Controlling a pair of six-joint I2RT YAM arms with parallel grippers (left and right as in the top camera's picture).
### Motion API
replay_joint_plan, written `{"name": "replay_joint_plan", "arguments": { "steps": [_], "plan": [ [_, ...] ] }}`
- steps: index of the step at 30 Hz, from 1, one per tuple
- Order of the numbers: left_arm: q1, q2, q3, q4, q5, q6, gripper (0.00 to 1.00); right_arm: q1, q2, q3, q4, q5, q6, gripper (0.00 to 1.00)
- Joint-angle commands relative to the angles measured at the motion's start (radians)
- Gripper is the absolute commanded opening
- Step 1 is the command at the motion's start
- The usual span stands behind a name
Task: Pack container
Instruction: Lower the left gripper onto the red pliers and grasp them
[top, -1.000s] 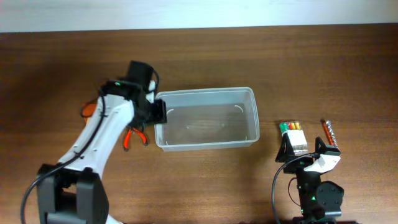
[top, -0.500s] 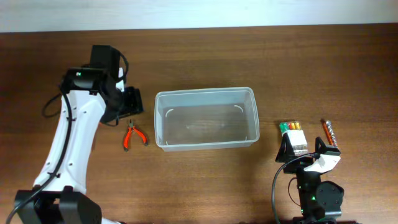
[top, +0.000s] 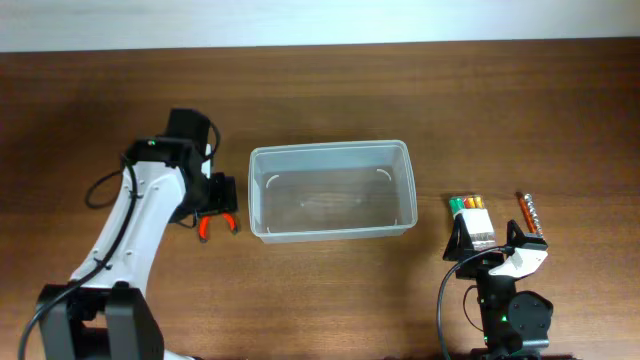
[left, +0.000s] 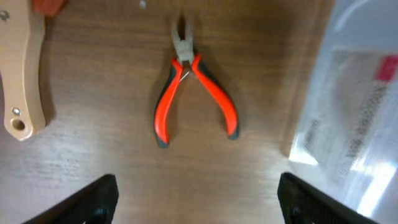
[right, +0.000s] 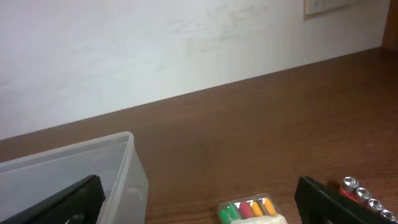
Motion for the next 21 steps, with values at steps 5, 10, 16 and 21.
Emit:
{"name": "replay_joint_plan", "arguments": {
  "steps": [5, 10, 16, 21],
  "plan": [
    [0.011, -0.009, -0.098, 0.101, -0.076, 0.144, 0.86, -0.003, -0.006, -0.006, -0.005, 0.005, -0.001, 0.99],
    [0.047, -0.008, -0.129, 0.150, -0.084, 0.239, 0.87, -0.003, -0.006, -0.006, -0.005, 0.005, -0.001, 0.99],
    [0.074, 0.000, -0.236, 0.269, -0.062, 0.336, 0.81, -0.003, -0.006, -0.006, -0.005, 0.005, -0.001, 0.98],
    [0.079, 0.010, -0.296, 0.395, 0.056, 0.399, 0.77, -0.003, -0.006, -0.006, -0.005, 0.005, -0.001, 0.99]
  ]
}}
